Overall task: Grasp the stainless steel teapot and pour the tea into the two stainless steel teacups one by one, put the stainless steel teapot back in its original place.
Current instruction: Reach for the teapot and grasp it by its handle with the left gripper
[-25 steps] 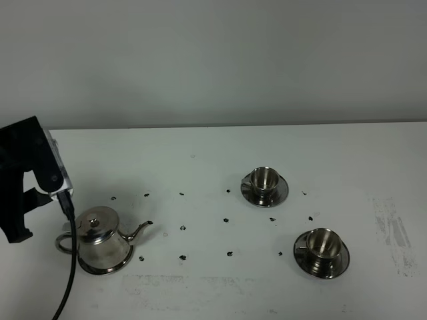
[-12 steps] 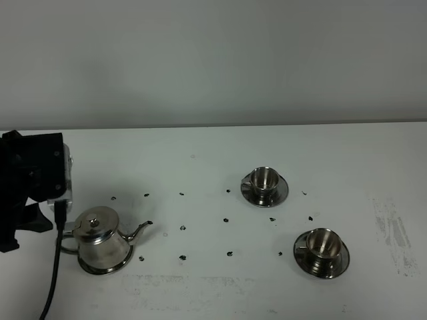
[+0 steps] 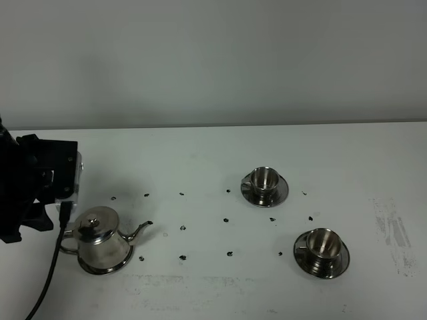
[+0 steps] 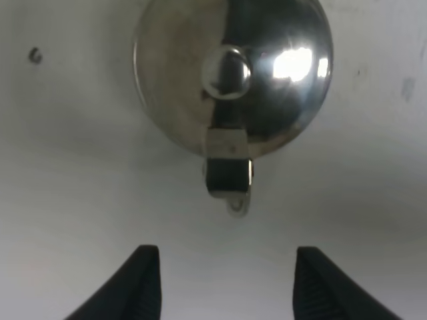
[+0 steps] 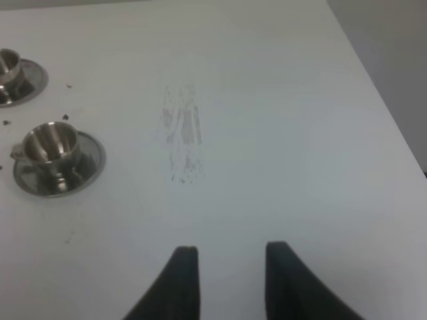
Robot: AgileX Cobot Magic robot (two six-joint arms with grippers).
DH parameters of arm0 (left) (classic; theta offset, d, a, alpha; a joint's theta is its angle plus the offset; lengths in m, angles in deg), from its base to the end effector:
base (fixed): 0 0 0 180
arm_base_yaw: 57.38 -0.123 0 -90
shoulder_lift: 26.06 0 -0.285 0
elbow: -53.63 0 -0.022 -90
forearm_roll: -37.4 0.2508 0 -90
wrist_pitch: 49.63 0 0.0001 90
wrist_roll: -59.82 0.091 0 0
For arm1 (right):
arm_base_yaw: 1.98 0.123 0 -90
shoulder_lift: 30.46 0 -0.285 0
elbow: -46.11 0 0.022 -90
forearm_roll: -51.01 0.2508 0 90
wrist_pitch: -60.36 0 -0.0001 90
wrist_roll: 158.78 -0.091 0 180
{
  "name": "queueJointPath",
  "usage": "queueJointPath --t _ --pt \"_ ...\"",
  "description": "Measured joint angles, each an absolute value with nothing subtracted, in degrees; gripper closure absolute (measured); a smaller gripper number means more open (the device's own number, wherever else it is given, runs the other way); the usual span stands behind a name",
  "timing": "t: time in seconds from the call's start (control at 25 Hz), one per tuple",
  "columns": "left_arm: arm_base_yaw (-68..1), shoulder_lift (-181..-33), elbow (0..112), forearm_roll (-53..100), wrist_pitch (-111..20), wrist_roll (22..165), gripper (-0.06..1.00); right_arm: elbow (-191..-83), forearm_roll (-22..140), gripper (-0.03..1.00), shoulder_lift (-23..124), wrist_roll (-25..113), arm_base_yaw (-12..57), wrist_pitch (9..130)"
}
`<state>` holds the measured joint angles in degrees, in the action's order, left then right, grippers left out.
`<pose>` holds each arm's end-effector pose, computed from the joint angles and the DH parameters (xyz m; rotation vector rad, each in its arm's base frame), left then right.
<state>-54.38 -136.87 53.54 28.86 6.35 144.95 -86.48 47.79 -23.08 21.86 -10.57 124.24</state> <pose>0.3632 -0.0303 0.2326 1.9310 2.1386 0.0727 -0.0113 -0.0029 0.2785 0.1491 2.0687 -0.1663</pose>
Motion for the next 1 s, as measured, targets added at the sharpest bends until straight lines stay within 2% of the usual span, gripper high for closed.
queueJointPath --t 0.56,1.0 --pt "-52.75 -139.27 51.66 29.03 0.78 145.59 0.48 -86.48 47.79 0.73 -23.08 21.86 -10.57 124.24" --pt "-51.52 -140.36 51.42 30.60 1.99 142.99 0.48 -86.48 47.79 0.74 -23.08 21.86 -10.57 124.24"
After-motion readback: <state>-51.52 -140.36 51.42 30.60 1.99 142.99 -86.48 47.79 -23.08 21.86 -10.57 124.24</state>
